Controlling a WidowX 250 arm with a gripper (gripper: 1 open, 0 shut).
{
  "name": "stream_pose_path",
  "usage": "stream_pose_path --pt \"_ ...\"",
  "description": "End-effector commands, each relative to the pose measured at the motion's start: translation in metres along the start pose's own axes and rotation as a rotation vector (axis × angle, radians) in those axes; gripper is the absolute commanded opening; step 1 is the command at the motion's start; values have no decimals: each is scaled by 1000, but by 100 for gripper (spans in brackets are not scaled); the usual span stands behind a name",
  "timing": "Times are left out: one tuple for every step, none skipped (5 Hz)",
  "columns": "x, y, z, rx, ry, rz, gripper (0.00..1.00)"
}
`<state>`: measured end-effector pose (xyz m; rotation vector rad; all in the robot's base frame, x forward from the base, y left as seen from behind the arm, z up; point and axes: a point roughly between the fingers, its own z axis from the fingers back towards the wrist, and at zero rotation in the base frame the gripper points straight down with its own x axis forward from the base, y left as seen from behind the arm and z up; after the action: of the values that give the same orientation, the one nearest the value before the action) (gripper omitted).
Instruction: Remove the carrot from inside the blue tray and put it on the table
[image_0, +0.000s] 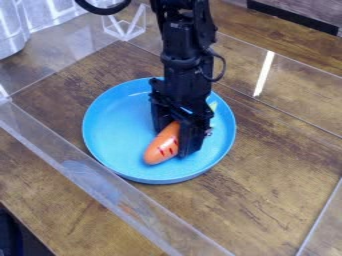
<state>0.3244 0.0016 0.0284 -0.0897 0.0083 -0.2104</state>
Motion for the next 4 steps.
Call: stream_pose_path --pt "8 4 16 20 -42 -2 0" --pt "11 2 23 29 -47 -11 0" --pt "13 0 31 38 -53 -19 0" --pt "16 -3 40 48 -61 -25 0"
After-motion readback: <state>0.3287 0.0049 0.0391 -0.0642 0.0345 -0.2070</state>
